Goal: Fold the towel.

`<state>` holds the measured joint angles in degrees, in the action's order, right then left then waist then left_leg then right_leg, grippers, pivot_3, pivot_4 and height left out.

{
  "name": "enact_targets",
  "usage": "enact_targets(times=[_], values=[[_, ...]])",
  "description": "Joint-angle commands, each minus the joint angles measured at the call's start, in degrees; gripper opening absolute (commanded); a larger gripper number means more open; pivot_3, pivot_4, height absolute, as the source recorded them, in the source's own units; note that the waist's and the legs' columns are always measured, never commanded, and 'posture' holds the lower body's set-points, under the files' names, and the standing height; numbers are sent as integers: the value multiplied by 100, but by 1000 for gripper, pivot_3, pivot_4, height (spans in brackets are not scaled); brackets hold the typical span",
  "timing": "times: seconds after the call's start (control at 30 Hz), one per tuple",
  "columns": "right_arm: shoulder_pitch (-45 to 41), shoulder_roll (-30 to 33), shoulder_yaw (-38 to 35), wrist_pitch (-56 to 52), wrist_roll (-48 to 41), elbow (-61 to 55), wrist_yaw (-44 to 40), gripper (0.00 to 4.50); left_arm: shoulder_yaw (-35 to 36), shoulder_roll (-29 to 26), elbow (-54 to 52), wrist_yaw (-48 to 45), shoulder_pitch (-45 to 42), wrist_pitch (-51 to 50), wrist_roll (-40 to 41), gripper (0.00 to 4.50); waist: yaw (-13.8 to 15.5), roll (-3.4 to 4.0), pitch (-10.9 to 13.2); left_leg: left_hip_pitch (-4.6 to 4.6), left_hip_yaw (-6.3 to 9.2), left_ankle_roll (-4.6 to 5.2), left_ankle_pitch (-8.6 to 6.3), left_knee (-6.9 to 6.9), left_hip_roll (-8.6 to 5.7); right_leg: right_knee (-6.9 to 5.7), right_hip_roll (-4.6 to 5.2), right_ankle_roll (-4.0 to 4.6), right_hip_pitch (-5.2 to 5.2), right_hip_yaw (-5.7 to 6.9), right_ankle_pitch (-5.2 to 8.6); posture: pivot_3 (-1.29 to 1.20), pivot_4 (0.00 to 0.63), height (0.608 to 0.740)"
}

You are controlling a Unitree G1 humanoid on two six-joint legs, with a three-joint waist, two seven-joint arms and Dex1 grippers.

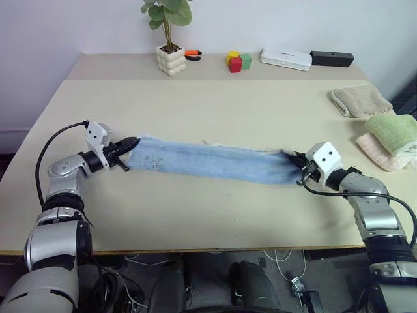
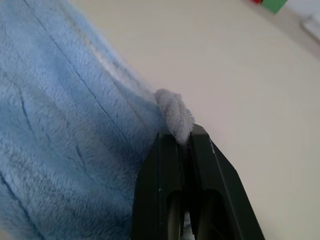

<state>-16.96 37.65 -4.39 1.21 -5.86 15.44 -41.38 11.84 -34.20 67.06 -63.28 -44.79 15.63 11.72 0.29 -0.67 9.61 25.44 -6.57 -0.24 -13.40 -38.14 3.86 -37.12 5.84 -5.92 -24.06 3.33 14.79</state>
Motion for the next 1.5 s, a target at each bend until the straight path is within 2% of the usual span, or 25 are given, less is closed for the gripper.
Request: enact_targets(times=[0.03, 0.07, 0.23, 0.3, 0.53, 0.73, 0.87, 0.97, 1.03, 1.1, 1.2, 1.3, 1.37, 1.5], values=[[7, 57, -58, -148, -40, -203, -19, 644, 35, -39, -30, 163, -31, -35, -41, 629, 4, 0, 0, 0, 0, 0, 0, 0, 0, 0, 0, 0, 0, 0, 0, 0, 150, 735], [-1, 62, -66, -149, -17, -197, 3, 998, 21, -44, -38, 200, -30, 13, -72, 961, 4, 0, 0, 1, 1, 0, 0, 0, 0, 0, 0, 0, 0, 0, 0, 0, 150, 735], [-130, 127, -191, -292, -79, -15, 23, 3609, 101, -136, -56, 109, -25, -87, -4, 3536, 0, 0, 0, 0, 1, 0, 0, 0, 0, 0, 0, 0, 0, 0, 0, 0, 150, 735], [-161, 183, -262, -221, 21, 77, 181, 4495, 158, -216, -42, 133, -14, -92, 23, 4486, -1, 0, 0, 0, 1, 0, 0, 0, 0, 0, 0, 0, 0, 0, 0, 0, 150, 735], [-315, 340, -415, -153, 284, 209, 678, 4495, 433, -527, -103, 116, -15, -392, 263, 4486, -1, 0, 0, 0, 0, 0, 0, 1, 0, 0, 0, 0, -1, 0, 0, 0, 150, 735], [-413, 307, -424, -121, 426, 241, 1003, 4495, 739, -537, -435, 120, -127, -787, 608, 4486, -2, 0, 0, 0, 0, 0, 0, 1, 0, -1, 0, 0, -1, 0, 0, 0, 150, 735], [-719, 20, -666, -790, -356, -462, 871, 4495, 792, -319, -1362, 64, -145, -1404, 973, 4486, -2, 0, 1, 1, 1, -1, 0, 0, 0, -2, 0, 0, -1, 0, 0, 0, 150, 735], [-871, -516, -546, -1719, -962, -1559, 1039, 3628, 604, 6, -2583, 166, 22, -2179, 1235, 3604, -13, 0, 0, 1, 4, -6, 3, 1, 1, -5, 0, 0, -1, -1, 0, 0, 150, 735], [-840, -745, -361, -2048, -940, -1997, 1181, 2659, 652, 275, -3271, 438, 111, -2652, 1517, 2614, -10, 0, 0, 2, 6, -13, 8, 0, 2, -7, -1, 0, -1, -1, 0, 0, 150, 735], [-749, -1409, -102, -2450, -962, -2405, 1743, 1672, 437, 853, -4208, 931, 323, -3090, 1683, 1651, -4, -2, -2, 2, 7, -11, 7, 0, 1, -4, -1, 0, 1, -1, 0, 0, 150, 735], [-513, -1938, 283, -2643, -602, -2620, 2223, 89, 259, 1554, -4965, 1733, 629, -3502, 1726, 46, 42, -2, -3, 2, 11, -9, 6, -5, 0, -3, -1, -1, 9, 0, 0, 0, 150, 735], [-451, -2314, 273, -2666, -539, -2371, 2580, 33, 25, 2103, -5198, 2166, 905, -3537, 1624, 9, 28, -2, -2, 3, 13, -2, 2, -9, -4, -2, -1, -1, 10, -1, 0, 0, 150, 735], [-396, -2513, 346, -2505, -346, -1919, 2838, 33, -36, 2499, -4981, 2458, 942, -3568, 1657, 9, 36, -3, -3, 2, 15, -2, 2, -8, -4, -3, -1, -1, 10, 0, 0, 0, 150, 735], [-163, -2740, 471, -2031, -69, -1219, 3032, 33, -336, 2684, -4232, 2625, 924, -3093, 1137, 9, 17, -2, -4, -2, 19, -1, 1, -3, -5, 1, -3, 0, 13, 2, 0, 0, 150, 735]])
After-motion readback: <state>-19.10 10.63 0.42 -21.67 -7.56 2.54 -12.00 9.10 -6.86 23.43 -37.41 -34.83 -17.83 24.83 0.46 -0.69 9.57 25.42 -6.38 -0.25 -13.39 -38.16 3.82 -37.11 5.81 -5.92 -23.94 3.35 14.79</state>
